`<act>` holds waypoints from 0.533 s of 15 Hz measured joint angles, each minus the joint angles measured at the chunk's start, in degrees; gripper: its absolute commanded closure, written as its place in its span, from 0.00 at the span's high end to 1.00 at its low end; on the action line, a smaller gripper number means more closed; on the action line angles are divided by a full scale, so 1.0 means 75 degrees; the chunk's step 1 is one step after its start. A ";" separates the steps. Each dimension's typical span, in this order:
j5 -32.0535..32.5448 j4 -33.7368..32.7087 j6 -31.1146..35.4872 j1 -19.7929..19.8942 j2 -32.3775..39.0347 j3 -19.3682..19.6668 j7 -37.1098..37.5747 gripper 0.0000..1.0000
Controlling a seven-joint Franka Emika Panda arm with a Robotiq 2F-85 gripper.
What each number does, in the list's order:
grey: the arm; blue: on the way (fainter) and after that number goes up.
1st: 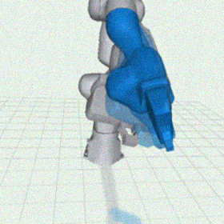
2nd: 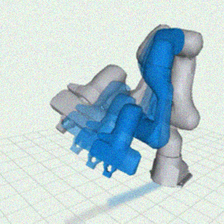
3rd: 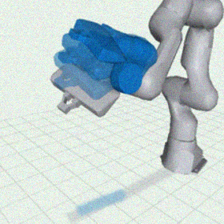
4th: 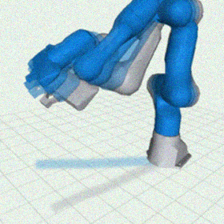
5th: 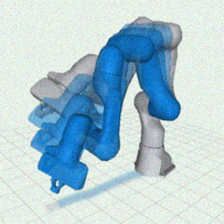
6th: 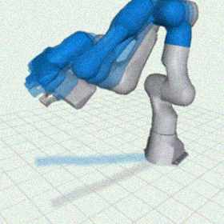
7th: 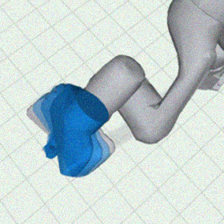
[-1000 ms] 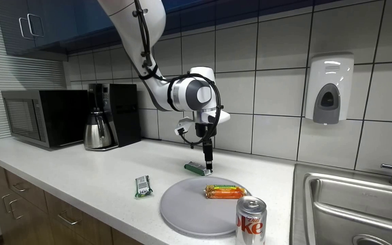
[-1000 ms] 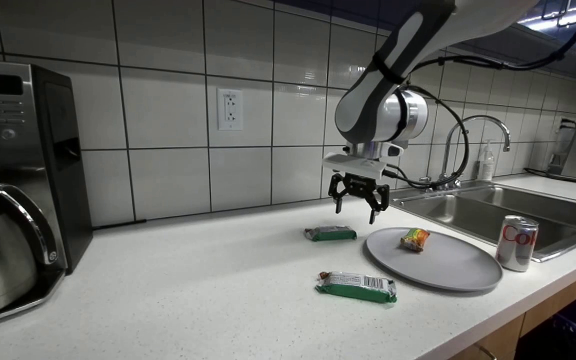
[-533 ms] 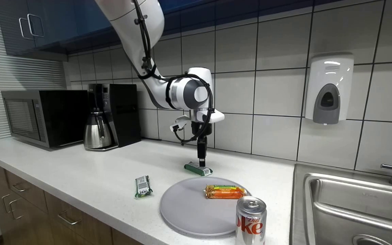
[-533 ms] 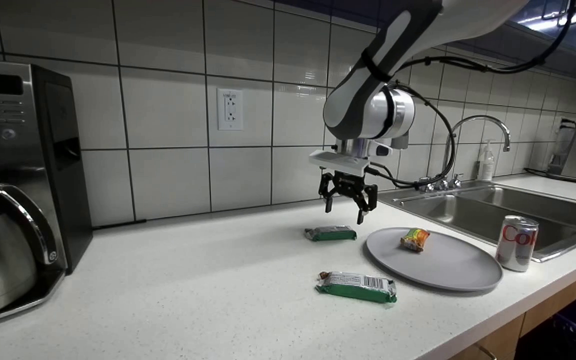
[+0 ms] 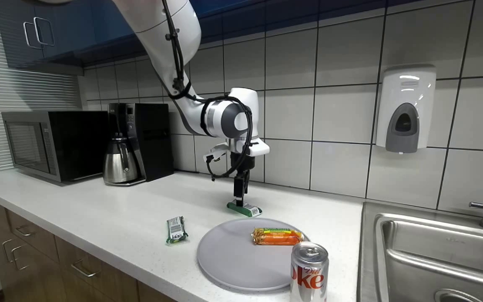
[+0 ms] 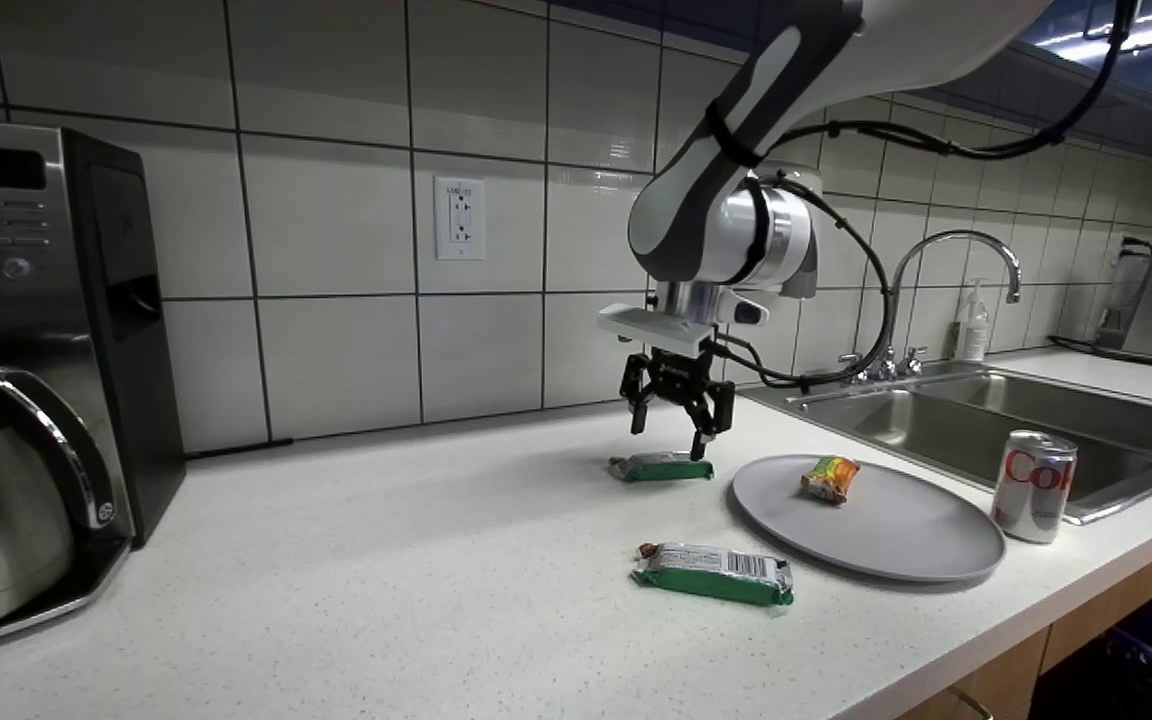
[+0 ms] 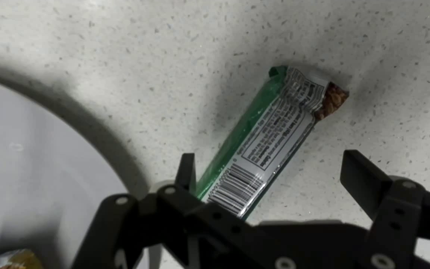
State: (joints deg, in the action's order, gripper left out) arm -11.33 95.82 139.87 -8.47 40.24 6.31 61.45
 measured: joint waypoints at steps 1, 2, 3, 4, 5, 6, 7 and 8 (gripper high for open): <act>-0.0007 -0.0034 0.0000 0.0000 0.0042 0.0000 0.0122 1.00; -0.0007 -0.0064 0.0000 0.0001 0.0083 0.0000 0.0236 1.00; -0.0007 -0.0090 0.0000 0.0000 0.0121 0.0001 0.0369 1.00; -0.0007 -0.0118 0.0001 0.0000 0.0162 0.0001 0.0509 1.00; -0.0007 -0.0147 0.0001 0.0000 0.0206 0.0001 0.0651 1.00; -0.0007 -0.0183 0.0001 0.0000 0.0256 0.0001 0.0796 1.00; -0.0007 -0.0215 0.0001 0.0000 0.0305 0.0001 0.0923 1.00; -0.0007 -0.0244 0.0001 0.0000 0.0346 0.0001 0.1046 1.00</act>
State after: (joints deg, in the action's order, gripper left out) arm -11.39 93.99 139.88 -8.47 42.83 6.31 69.30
